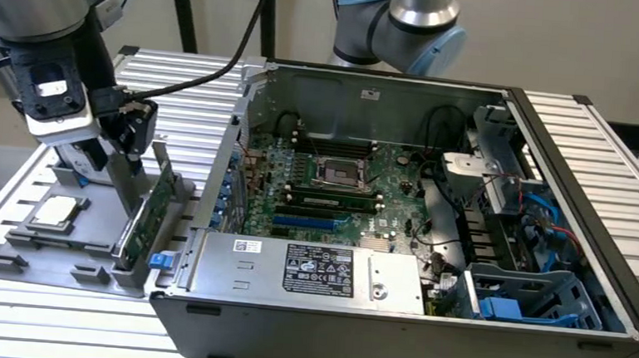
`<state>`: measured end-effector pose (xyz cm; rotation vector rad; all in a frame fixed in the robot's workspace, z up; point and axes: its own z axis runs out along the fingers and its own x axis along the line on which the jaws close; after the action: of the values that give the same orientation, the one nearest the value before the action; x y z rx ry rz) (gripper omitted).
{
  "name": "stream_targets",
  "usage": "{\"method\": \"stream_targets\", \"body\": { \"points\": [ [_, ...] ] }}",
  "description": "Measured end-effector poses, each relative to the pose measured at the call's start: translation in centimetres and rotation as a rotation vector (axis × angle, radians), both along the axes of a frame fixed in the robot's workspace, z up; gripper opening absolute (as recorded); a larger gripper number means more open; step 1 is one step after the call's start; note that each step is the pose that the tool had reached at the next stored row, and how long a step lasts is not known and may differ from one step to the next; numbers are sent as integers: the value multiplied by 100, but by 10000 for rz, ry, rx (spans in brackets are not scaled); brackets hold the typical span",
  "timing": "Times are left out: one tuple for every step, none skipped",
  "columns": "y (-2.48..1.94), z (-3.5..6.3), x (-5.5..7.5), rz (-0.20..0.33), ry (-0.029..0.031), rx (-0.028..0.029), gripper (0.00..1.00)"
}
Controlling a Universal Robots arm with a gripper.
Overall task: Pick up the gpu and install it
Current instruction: 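Pick up the gpu and move the gpu toward the slot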
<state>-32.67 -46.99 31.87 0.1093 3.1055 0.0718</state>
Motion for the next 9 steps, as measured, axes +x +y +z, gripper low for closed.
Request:
{"method": "stream_targets", "body": {
  "points": [
    [-3, -18, 11, 0, 1, 0, 48],
    [-3, -37, 19, -1, 0, 1, 48],
    [-4, -56, 28, 0, 0, 0, 48],
    [-5, -74, 34, 0, 0, 0, 48],
    [-4, -92, 36, -3, 0, 1, 48],
    [-4, -110, 38, -6, 0, 1, 48],
    [-5, -128, 41, -6, 0, 1, 48],
    [-5, -147, 43, -7, 0, 0, 48],
    [-5, -164, 44, -11, 1, 0, 48]
  ]
}}
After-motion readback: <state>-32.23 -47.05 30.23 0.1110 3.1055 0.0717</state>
